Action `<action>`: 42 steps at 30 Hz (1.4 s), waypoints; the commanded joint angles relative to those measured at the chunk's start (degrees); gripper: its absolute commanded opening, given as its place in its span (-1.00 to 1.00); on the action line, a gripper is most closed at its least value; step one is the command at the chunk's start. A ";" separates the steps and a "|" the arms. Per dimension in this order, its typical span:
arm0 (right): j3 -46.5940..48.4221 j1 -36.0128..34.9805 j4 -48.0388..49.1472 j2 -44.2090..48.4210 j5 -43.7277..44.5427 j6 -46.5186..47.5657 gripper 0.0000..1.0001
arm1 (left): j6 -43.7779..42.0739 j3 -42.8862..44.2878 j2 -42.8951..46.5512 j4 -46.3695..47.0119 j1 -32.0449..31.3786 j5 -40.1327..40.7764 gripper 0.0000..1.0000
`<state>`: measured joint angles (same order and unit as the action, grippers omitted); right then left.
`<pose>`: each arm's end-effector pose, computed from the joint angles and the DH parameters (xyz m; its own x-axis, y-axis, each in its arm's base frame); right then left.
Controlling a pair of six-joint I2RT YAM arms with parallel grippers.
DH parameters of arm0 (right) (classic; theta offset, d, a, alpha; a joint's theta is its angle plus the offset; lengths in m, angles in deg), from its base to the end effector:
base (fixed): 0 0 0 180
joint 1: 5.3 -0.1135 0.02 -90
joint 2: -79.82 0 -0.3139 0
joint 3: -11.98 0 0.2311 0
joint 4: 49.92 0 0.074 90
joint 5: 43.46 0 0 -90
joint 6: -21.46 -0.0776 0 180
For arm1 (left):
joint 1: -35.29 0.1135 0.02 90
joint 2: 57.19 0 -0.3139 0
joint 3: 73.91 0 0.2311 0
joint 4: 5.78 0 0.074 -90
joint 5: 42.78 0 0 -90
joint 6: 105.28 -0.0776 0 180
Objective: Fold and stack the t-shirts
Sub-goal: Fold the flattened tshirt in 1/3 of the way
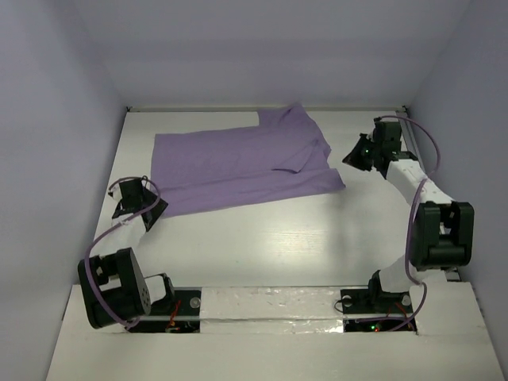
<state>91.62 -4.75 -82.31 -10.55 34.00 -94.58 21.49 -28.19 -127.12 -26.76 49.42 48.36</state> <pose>0.3585 0.0134 0.2820 -0.6796 0.4351 -0.5907 0.1661 0.8755 0.4538 0.2226 0.0576 0.2060 -0.3969 -0.7171 -0.5730 -0.6182 0.6702 -0.4106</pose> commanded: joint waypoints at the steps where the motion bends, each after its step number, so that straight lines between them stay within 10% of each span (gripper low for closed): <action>1: -4.20 -4.33 2.29 0.63 -3.54 -4.35 -1.00 | -2.49 2.45 5.14 -4.42 0.46 -0.71 0.15; 7: -15.63 -4.86 6.00 6.16 3.65 -12.97 0.19 | -2.24 3.52 12.02 -7.60 -0.07 0.09 0.34; 11: -19.24 -3.99 9.95 5.04 3.75 -16.14 0.29 | -0.30 1.93 7.63 -3.65 -0.07 -0.88 0.34; 18: -20.30 1.11 14.00 2.04 3.92 -21.06 0.18 | 1.19 0.79 0.33 -0.14 0.46 -3.60 0.25; 29: -18.02 1.90 16.55 -4.64 3.04 -22.65 -0.19 | 2.69 -0.70 -5.22 4.26 0.99 -3.70 -0.43; 35: -18.71 4.36 16.73 -5.61 4.19 -23.53 -0.91 | 2.25 -1.15 -5.74 4.97 0.99 -3.61 -0.89; 42: -28.46 14.98 9.88 7.38 4.01 -21.42 -1.00 | 2.42 -2.37 -1.71 3.48 0.99 -7.55 -1.00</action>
<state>67.36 4.26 -68.11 -9.59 35.62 -117.49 24.05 -28.89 -132.08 -22.39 50.04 42.29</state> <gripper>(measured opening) 0.036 0.009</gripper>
